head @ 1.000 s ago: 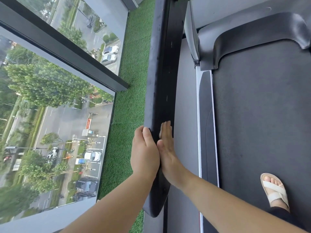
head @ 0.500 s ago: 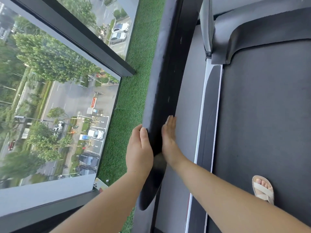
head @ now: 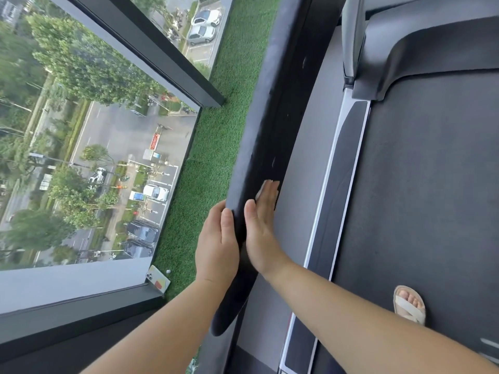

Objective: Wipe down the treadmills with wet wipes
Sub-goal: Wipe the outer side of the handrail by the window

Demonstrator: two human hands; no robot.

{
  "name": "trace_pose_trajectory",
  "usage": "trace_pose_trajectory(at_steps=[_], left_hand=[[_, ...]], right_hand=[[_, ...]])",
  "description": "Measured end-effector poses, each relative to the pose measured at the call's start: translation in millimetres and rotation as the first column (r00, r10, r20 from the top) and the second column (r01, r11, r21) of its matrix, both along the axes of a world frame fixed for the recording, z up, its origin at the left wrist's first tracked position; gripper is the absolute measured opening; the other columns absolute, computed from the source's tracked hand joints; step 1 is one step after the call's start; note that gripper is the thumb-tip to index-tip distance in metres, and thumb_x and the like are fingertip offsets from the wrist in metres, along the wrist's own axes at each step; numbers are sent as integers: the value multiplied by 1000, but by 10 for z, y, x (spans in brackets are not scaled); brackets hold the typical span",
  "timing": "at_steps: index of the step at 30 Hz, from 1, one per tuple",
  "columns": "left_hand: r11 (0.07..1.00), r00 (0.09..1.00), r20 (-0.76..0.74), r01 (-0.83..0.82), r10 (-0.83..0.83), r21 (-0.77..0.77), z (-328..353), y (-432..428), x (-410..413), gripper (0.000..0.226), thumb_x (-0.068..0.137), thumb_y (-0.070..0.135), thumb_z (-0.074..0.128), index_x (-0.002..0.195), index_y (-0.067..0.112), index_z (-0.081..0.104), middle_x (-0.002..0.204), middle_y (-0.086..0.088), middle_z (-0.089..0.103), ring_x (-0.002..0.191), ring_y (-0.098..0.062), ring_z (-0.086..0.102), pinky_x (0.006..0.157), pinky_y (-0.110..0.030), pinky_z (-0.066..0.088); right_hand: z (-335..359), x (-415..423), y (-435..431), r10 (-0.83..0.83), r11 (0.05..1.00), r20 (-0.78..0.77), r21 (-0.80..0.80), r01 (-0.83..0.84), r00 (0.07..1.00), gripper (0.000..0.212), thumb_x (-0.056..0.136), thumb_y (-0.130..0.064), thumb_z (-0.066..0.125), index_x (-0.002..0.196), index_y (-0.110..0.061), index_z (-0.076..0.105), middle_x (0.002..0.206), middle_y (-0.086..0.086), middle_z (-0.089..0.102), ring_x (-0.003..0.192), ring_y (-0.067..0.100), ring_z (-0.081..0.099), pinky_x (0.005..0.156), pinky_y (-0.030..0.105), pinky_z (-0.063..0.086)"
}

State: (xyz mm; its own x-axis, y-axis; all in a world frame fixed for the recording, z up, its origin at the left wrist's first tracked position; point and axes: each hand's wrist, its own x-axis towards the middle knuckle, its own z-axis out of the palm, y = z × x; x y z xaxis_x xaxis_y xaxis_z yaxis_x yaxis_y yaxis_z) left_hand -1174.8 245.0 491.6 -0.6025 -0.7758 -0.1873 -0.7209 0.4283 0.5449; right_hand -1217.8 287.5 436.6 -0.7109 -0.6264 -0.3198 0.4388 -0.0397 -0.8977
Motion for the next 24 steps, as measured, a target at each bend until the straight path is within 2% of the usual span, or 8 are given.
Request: trace_pose_trajectory(at_steps=[3, 7, 10, 12, 15, 18, 21, 24], left_hand=[[1000, 1000, 7, -3, 2, 8, 9, 0, -7, 53, 87, 48, 24, 127, 24, 51, 112, 13, 56, 104, -7, 51, 88, -27, 37], [999, 1000, 20, -20, 20, 32, -2, -17, -2, 45, 88, 51, 25, 118, 30, 51, 114, 8, 59, 106, -12, 53, 91, -32, 41], [998, 998, 59, -27, 23, 65, 12, -37, -12, 26, 99, 44, 30, 110, 28, 49, 111, 3, 59, 105, -16, 53, 92, -36, 41], [994, 995, 97, -40, 30, 101, 34, -54, -17, 30, 100, 39, 28, 112, 22, 50, 112, 0, 58, 106, -20, 53, 95, -39, 41], [981, 976, 214, -86, 48, 173, 165, -137, -165, 31, 101, 40, 26, 109, 20, 49, 110, -2, 58, 101, -22, 53, 92, -38, 40], [975, 952, 305, -84, 18, 206, 312, -238, -513, 32, 102, 43, 23, 116, 23, 44, 109, -1, 50, 100, -21, 46, 84, -33, 32], [987, 971, 234, 2, -40, 159, 391, -307, -993, 44, 101, 45, 21, 132, 20, 42, 116, 1, 47, 105, -22, 45, 86, -33, 30], [978, 981, 191, -19, -21, 208, 331, -285, -1359, 50, 100, 48, 20, 139, 23, 40, 127, 2, 48, 121, -23, 44, 96, -32, 30]], right_hand=[[-64, -7, 50, 15, 999, -60, -31, -17, 998, 56, 92, -61, 15, 132, -44, -20, 139, -33, -31, 134, -11, -28, 115, 28, -16], [-59, -229, 35, -7, 1000, 127, 22, 4, 992, 57, 102, -39, 16, 146, -27, -18, 151, -16, -28, 134, -7, -23, 118, 37, -13], [0, -110, 32, 5, 1000, -28, -25, -6, 1000, 59, 98, -55, 15, 140, -35, -22, 144, -25, -33, 133, -9, -30, 116, 31, -17], [-70, -60, 41, 20, 1000, -160, -4, -21, 987, 62, 93, -61, 15, 136, -38, -23, 138, -30, -36, 133, -10, -32, 114, 25, -19], [-196, -205, 12, -2, 998, -113, 66, 9, 994, 60, 102, -46, 18, 144, -26, -21, 147, -18, -32, 134, -6, -30, 115, 29, -19], [-158, -263, -2, -8, 996, -58, 91, 14, 998, 60, 101, -39, 15, 146, -20, -20, 153, -9, -29, 133, -5, -29, 111, 21, -21], [-151, -180, 56, 47, 998, -149, 57, -39, 988, 62, 92, -50, 14, 138, -30, -24, 147, -17, -33, 133, -8, -32, 110, 16, -18], [-241, -243, 68, 45, 998, -113, 45, -40, 993, 63, 90, -54, 14, 137, -33, -23, 147, -20, -34, 132, -12, -30, 115, 21, -14]])
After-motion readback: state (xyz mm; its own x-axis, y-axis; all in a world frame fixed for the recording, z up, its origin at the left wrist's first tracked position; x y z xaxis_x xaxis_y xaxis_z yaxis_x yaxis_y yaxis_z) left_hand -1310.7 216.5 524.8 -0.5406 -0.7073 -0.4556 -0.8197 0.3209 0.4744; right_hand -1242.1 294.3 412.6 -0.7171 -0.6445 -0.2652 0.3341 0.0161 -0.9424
